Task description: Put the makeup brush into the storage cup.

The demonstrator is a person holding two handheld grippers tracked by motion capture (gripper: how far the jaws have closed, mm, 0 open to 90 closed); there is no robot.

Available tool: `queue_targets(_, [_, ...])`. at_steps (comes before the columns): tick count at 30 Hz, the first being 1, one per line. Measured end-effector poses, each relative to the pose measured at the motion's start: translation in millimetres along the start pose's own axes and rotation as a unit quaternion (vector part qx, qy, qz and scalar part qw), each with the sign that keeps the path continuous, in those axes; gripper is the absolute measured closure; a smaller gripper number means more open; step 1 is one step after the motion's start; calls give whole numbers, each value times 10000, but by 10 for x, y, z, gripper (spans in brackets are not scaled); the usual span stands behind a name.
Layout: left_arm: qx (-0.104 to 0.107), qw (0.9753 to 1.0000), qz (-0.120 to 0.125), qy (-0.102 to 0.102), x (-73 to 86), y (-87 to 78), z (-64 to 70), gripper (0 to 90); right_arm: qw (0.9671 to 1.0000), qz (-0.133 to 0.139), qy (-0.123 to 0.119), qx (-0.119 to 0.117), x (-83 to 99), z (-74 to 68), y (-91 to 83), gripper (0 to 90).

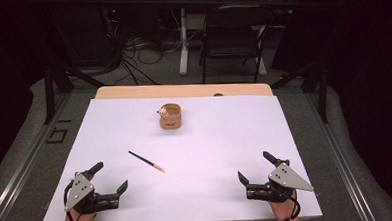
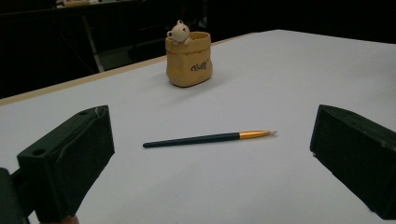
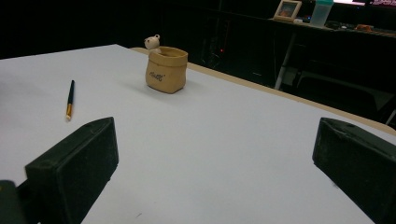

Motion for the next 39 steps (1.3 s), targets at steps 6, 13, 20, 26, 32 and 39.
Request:
queue_targets(6, [2,10000,-10,2,1,8,-2,0,10000,-16,7,-20,5,10,-8,0])
queue_targets(13, [45,10000,-19,7,-1,34,5,0,10000,-28,-9,-37,6,6,1,0])
queue_targets(20, [65,10000,12,50,-23,71,10,0,10000,-49,-23,-47,12,5,11,0])
queue_targets(26, [60,10000,-16,65,-27,108,0,0,10000,-55,-21,-36,16,18,11,0])
queue_targets(32, [90,9999,-55,75,-46,137,0,0,10000,-71,-35,-57,18,13,18,0])
queue_targets(39, [119,9998,-66,128,-53,191,-8,0,9999,-80,-31,-58,20,16,21,0])
Point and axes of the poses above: each handheld gripper's, and its own axes: y roughly forward along the jaws, x roughly out of its underside, z roughly to its right, the point moved 6 cm from there along y, roughly forward along the jaws, and after that the axes turned 10 degrees about -x, right-handed, at the moved point
